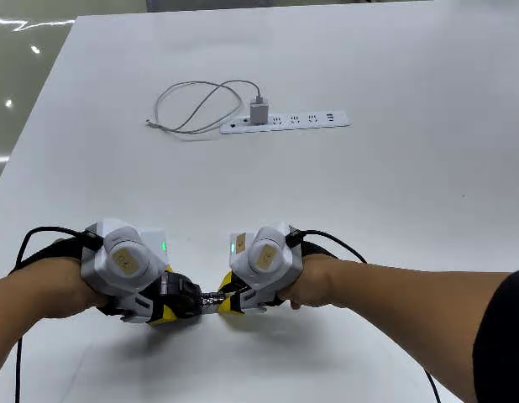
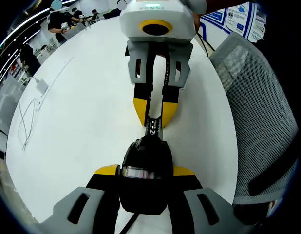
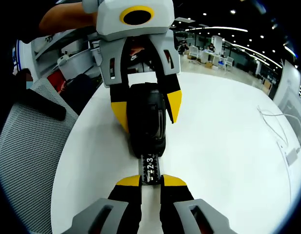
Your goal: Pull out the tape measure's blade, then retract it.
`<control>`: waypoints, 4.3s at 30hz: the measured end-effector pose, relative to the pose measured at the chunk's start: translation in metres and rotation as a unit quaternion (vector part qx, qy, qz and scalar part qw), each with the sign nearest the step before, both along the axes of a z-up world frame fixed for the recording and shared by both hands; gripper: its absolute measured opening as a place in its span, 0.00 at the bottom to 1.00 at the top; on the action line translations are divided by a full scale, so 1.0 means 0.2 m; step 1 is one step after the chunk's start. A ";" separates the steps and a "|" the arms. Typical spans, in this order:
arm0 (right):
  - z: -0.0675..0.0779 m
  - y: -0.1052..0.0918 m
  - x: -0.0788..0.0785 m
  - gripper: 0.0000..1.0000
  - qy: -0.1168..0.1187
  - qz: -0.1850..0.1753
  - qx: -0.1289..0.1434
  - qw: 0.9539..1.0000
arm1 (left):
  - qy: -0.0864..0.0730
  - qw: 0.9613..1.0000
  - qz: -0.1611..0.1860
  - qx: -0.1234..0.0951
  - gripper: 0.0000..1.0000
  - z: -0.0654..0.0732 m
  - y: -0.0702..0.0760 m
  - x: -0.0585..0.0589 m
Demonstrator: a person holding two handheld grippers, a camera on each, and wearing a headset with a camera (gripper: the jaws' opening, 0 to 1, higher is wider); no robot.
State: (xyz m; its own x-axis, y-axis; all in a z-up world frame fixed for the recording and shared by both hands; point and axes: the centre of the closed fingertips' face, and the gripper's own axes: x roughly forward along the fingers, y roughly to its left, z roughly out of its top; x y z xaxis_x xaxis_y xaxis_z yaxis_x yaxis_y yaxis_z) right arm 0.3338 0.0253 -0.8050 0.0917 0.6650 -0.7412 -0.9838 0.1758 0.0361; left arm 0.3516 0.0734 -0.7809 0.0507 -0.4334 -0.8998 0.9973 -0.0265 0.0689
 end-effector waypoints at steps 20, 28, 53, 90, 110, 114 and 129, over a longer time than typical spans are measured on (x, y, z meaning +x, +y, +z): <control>0.00 -0.06 -0.01 0.09 0.003 -0.007 0.000 1.000 | -0.003 1.000 -0.008 0.011 0.33 0.00 0.00 0.00; 0.00 -0.09 -0.01 0.09 0.004 -0.005 -0.003 1.000 | -0.003 1.000 -0.006 0.010 0.33 0.00 0.00 0.00; 0.00 -0.19 -0.01 0.09 0.007 -0.009 -0.012 1.000 | -0.004 1.000 -0.004 0.008 0.33 -0.01 0.00 0.00; 0.00 -0.32 -0.03 0.09 0.007 -0.018 -0.018 1.000 | -0.002 1.000 0.000 0.009 0.33 -0.01 0.00 0.00; 0.00 -0.37 -0.04 0.09 0.006 -0.021 -0.017 1.000 | -0.008 1.000 -0.011 0.013 0.33 -0.01 0.00 0.00; 0.00 -0.37 -0.04 0.09 0.008 -0.023 -0.017 1.000 | -0.006 1.000 -0.010 0.013 0.33 -0.01 0.00 0.00; -0.01 -0.42 -0.04 0.09 0.008 -0.027 -0.017 0.999 | -0.006 1.000 -0.008 0.015 0.33 -0.01 0.00 0.00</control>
State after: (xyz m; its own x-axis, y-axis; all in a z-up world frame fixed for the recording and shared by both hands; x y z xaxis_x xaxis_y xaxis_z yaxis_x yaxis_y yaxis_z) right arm 0.3254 -0.0578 -0.8061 0.1147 0.6333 -0.7653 -0.9722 0.2298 0.0445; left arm 0.3512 0.0736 -0.7835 0.0555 -0.4075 -0.9115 0.9958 -0.0440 0.0803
